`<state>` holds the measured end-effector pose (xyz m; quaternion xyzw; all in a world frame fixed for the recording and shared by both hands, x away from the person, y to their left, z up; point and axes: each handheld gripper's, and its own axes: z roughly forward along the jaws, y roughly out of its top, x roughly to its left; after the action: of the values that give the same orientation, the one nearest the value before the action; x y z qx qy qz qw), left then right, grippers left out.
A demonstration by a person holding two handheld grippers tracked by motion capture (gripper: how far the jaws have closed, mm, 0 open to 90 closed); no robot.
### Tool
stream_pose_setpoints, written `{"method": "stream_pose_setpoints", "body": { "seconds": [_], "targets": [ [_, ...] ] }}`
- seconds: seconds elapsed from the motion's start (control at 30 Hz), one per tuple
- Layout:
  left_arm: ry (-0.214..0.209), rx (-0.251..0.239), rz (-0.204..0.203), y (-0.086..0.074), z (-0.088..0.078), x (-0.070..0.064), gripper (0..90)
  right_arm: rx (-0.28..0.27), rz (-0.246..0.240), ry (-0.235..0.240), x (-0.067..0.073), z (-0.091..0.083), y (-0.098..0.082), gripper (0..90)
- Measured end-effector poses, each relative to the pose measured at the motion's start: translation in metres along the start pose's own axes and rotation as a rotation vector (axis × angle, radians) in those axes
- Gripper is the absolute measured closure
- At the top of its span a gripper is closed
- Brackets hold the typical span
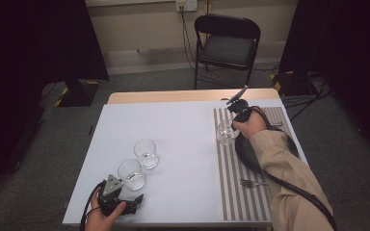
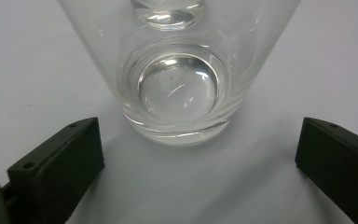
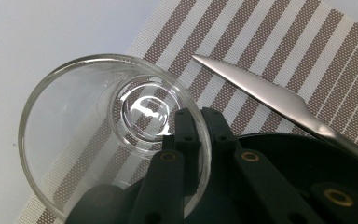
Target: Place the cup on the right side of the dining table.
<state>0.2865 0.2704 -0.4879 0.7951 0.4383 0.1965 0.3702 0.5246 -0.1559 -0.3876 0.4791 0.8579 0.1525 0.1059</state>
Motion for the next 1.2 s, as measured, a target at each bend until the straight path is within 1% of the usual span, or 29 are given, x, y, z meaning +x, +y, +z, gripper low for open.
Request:
{"method": "stream_pose_setpoints", "body": {
  "seconds": [0.3,0.7,0.8,0.93,1.1,1.2],
  "targets": [
    [-0.001,0.000,0.001,0.0000,0.0000,0.0001,0.1,-0.021,0.020,0.004,-0.0019,0.0008,-0.0020,85.6],
    [-0.001,-0.001,-0.001,0.0000,0.0001,-0.0001,0.1,-0.036,0.025,-0.003,-0.0011,0.0024,-0.0005,84.9],
    [-0.001,-0.001,0.000,0.0000,0.0001,0.0000,0.1,-0.044,0.025,-0.007,-0.0008,0.0033,0.0002,84.5],
    [-0.001,-0.001,0.000,-0.0001,0.0001,0.0000,0.1,-0.071,0.029,-0.011,-0.0005,0.0046,0.0002,83.9],
    [-0.001,0.000,0.001,0.0000,0.0000,0.0000,0.1,-0.084,0.046,-0.010,-0.0024,0.0061,-0.0007,83.2],
    [-0.001,0.000,0.001,0.0000,0.0000,0.0000,0.1,-0.089,0.046,-0.013,-0.0027,0.0068,-0.0012,82.8]
  ]
}}
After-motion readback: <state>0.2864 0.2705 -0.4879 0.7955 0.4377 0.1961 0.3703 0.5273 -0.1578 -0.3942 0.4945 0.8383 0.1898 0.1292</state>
